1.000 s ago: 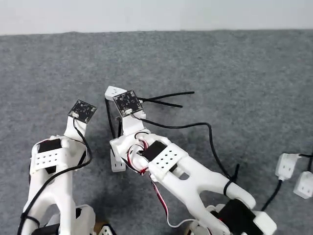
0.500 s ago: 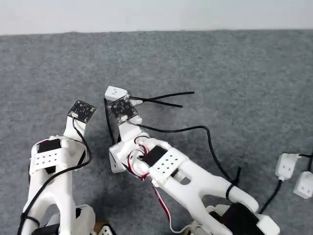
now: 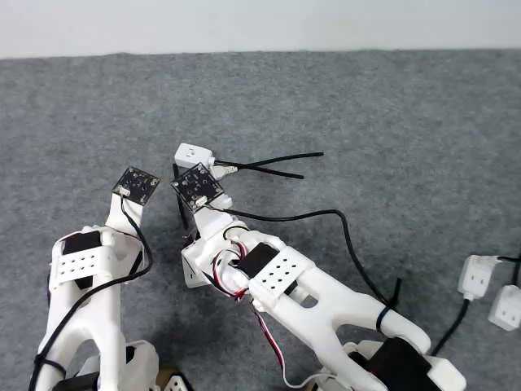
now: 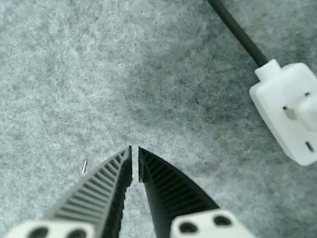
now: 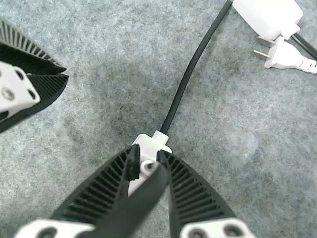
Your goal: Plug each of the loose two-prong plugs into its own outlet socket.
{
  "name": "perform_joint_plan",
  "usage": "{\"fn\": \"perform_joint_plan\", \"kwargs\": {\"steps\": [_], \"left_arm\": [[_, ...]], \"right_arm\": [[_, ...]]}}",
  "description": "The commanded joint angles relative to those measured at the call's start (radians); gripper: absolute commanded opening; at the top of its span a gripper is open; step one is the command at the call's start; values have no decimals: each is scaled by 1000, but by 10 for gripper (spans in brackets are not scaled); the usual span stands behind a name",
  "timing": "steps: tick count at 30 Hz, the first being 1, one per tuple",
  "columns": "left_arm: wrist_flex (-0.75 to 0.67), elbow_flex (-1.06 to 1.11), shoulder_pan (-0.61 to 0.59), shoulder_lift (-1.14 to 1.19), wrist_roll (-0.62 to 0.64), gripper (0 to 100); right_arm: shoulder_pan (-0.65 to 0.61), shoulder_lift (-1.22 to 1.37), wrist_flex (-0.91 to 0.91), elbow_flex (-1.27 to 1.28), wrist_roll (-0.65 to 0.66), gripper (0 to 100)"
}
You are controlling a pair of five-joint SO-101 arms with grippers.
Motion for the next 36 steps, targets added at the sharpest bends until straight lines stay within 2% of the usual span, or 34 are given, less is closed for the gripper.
{"fn": "perform_joint_plan", "kwargs": {"steps": [1, 25, 36], "left_arm": [[-25, -7, -5, -31, 15, 15], [-25, -7, -5, -31, 15, 15], [-25, -7, -5, -31, 15, 15]], "right_arm": [[-21, -2, 64, -55, 15, 8], [10, 13, 188, -187, 124, 8], [-31, 245, 196, -230, 175, 8]]}}
